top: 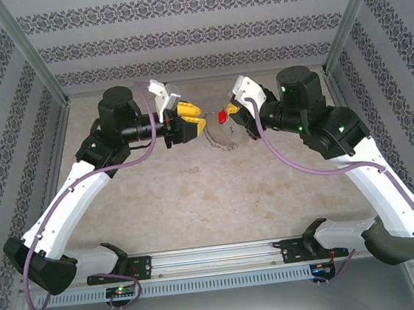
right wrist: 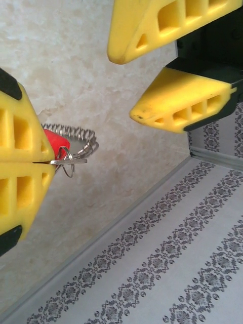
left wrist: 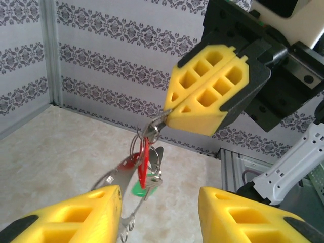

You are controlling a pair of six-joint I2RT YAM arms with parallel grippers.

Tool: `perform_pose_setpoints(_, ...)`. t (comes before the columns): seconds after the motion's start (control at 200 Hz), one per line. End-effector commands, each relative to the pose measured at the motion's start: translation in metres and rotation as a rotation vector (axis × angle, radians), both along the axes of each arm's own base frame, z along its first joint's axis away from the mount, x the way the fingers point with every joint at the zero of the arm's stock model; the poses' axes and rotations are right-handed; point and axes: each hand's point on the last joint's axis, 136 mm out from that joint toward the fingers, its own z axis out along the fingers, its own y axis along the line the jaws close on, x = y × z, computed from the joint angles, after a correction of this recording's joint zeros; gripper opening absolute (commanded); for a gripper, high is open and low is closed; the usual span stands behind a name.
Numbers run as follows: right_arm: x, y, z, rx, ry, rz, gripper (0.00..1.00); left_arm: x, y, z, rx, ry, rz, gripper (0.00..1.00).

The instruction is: Put the keys on the keyring

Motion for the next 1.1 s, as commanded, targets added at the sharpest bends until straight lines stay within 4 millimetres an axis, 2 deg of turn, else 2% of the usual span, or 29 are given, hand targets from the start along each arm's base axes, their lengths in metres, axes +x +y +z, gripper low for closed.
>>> perform_pose_setpoints(0.0, 0.010, 0.003, -0.005, 0.031, 0.022, -0.041, 0.00, 0.008, 0.009, 0.002, 0.005, -0.025, 0.055, 0.45)
perform_pose_setpoints(0.21, 0.040, 0.012, -0.046, 0.079, 0.139, -0.132, 0.00, 0.018, 0.011, -0.026, 0.042, 0.050, 0.100, 0.46)
perform_pose_setpoints(0.425, 0.066, 0.017, -0.091, 0.136, 0.271, -0.208, 0.00, 0.026, 0.023, -0.053, 0.068, 0.096, 0.183, 0.46)
perform_pose_setpoints(0.565, 0.090, 0.028, -0.103, 0.203, 0.308, -0.224, 0.00, 0.030, 0.027, -0.062, 0.076, 0.108, 0.207, 0.46)
perform_pose_setpoints(0.819, 0.134, 0.054, -0.111, 0.237, 0.349, -0.194, 0.00, 0.042, 0.032, -0.070, 0.053, 0.144, 0.229, 0.47)
perform_pose_setpoints(0.944, 0.140, 0.061, -0.126, 0.230, 0.390, -0.187, 0.00, 0.044, 0.036, -0.074, 0.055, 0.157, 0.237, 0.47)
perform_pose_setpoints(1.094, 0.136, 0.060, -0.150, 0.222, 0.451, -0.194, 0.00, 0.048, 0.040, -0.078, 0.052, 0.175, 0.245, 0.47)
